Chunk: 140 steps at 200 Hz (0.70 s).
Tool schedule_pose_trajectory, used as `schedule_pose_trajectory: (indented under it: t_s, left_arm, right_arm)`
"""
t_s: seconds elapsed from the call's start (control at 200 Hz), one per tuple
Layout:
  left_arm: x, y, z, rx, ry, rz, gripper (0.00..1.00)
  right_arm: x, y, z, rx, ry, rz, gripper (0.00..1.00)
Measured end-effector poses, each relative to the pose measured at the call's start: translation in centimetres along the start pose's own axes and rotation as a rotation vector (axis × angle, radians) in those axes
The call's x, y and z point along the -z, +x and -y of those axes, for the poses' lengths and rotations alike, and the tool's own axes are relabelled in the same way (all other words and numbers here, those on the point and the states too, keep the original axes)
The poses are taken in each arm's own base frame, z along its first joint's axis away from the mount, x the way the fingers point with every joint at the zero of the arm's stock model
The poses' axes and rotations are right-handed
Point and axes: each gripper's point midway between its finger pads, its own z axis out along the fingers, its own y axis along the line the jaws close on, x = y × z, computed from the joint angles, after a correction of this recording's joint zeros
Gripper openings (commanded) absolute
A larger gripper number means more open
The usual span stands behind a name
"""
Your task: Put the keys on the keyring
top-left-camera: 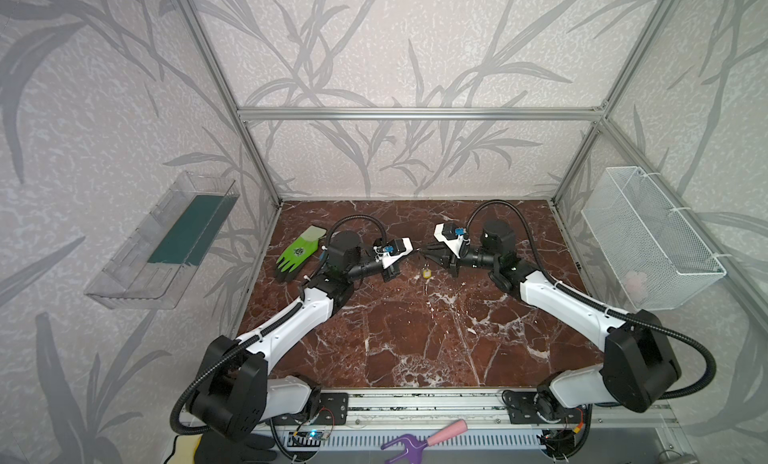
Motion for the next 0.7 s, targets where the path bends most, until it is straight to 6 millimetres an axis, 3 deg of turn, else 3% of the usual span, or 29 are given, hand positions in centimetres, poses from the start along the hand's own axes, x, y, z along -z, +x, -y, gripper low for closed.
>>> schedule_pose_trajectory:
  t_s: [0.485, 0.7]
  left_arm:
    - [0.16, 0.28, 0.14, 0.003, 0.009, -0.01, 0.0]
    - [0.18, 0.35, 0.24, 0.006, 0.013, -0.013, 0.0]
  right_arm:
    - [-0.21, -0.31, -0.85, -0.004, -0.074, 0.02, 0.06]
    - [-0.48, -0.13, -0.83, -0.013, -0.091, 0.016, 0.13]
